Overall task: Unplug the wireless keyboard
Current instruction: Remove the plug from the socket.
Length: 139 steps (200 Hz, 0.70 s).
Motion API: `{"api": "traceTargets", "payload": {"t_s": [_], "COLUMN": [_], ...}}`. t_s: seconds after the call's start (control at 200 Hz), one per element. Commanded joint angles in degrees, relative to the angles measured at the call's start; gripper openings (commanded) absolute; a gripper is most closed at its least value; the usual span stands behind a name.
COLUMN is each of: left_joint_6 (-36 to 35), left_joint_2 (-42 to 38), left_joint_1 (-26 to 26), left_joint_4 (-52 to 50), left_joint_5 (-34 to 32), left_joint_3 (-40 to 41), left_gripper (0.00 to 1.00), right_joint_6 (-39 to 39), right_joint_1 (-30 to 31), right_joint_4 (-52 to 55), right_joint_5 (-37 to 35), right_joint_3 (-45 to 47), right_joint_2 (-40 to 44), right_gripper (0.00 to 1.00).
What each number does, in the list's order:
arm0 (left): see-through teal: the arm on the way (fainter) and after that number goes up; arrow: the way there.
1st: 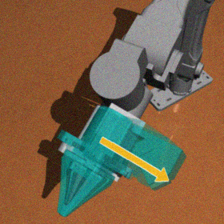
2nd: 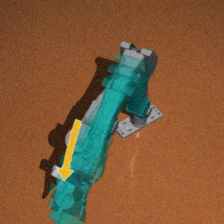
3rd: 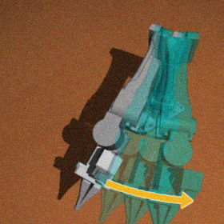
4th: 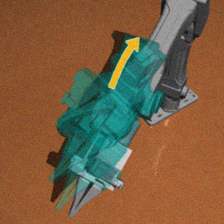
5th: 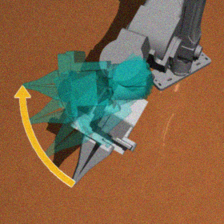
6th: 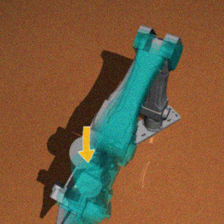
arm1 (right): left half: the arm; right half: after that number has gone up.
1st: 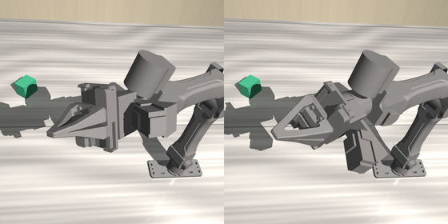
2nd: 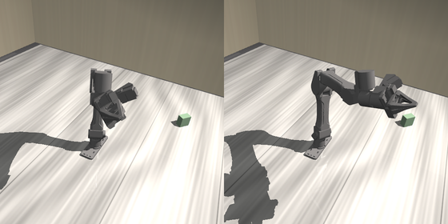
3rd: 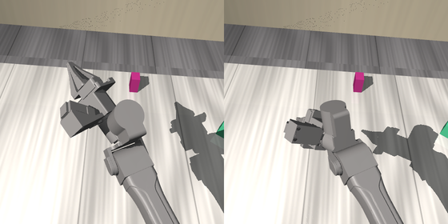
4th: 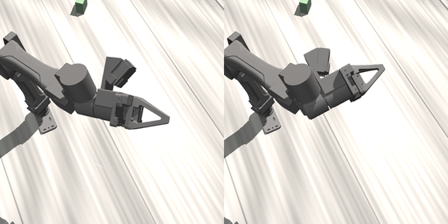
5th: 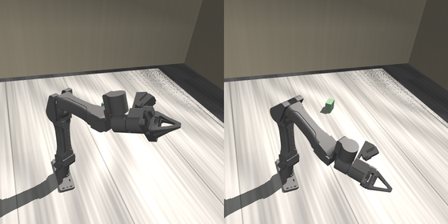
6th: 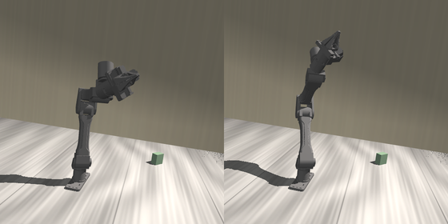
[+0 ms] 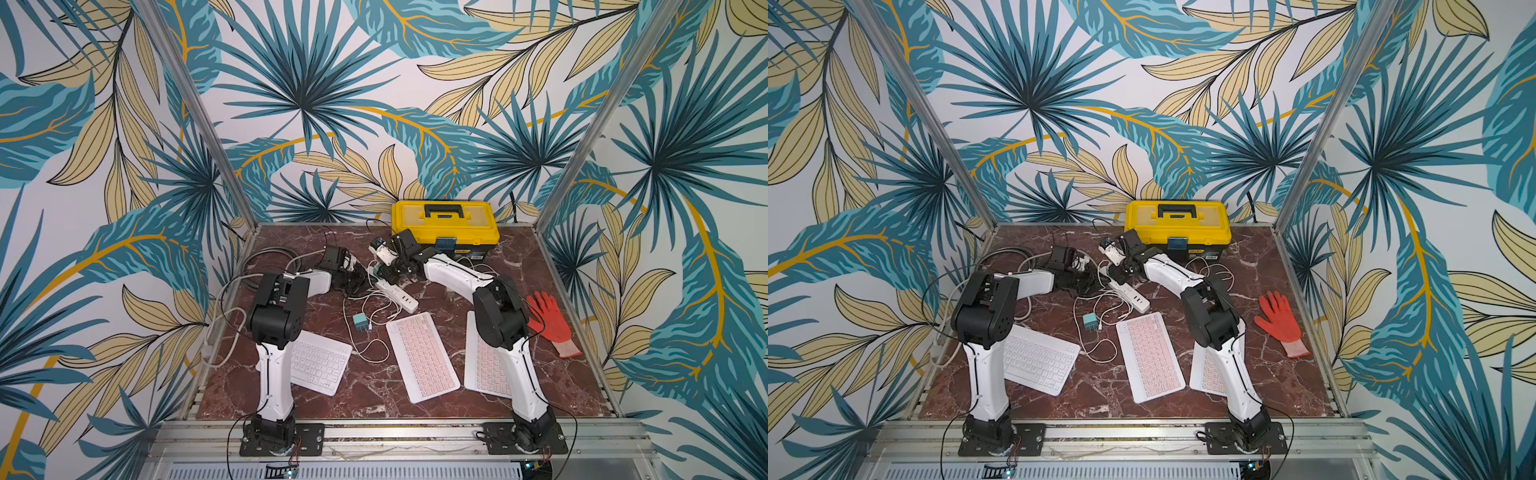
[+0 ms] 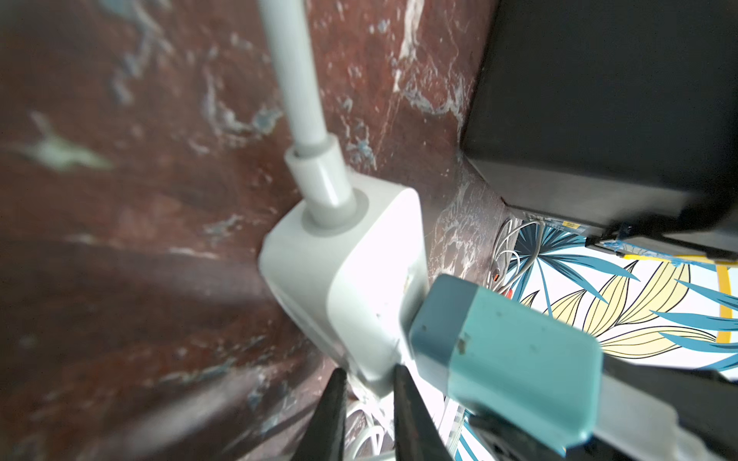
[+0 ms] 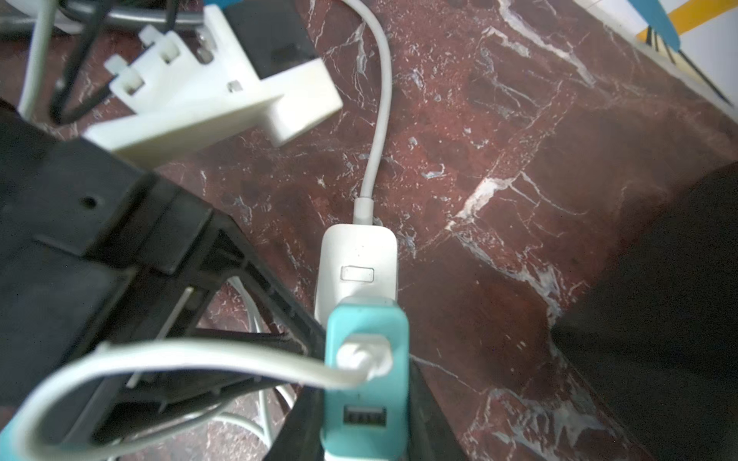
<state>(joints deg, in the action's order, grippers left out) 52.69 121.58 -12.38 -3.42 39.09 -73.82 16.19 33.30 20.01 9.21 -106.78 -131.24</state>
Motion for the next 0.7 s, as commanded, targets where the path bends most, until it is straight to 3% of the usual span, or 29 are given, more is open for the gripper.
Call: {"api": "traceTargets", "payload": {"t_s": [0.0,0.2,0.471,0.691], "left_joint_6": [-0.74,-1.32,-1.53,-1.37], "left_joint_2": [6.12,6.24,6.28,6.23], "left_joint_1": [-0.45,-0.53,-0.54,-0.54], "left_joint_4": [-10.28,-10.97,-11.41,-11.42], "left_joint_5": [-10.25,-10.28,-10.36,-10.36], "left_joint_3": [2.37,1.78,1.54,1.59], "left_gripper": [0.22,0.22,0.22,0.22], "right_joint_6": [6.22,7.07,-3.86,-4.69], "right_joint_1": [4.78,4.81,-0.79,-0.96], "right_joint_4": [0.42,3.14,12.22,8.64], "right_joint_5": [1.38,-0.09,17.92,16.08], "right_joint_3": [1.42,-0.32,-9.42,-5.37], "right_joint_2": [5.03,4.47,-0.94,1.17], "right_gripper": [0.22,0.22,0.23,0.23]}}
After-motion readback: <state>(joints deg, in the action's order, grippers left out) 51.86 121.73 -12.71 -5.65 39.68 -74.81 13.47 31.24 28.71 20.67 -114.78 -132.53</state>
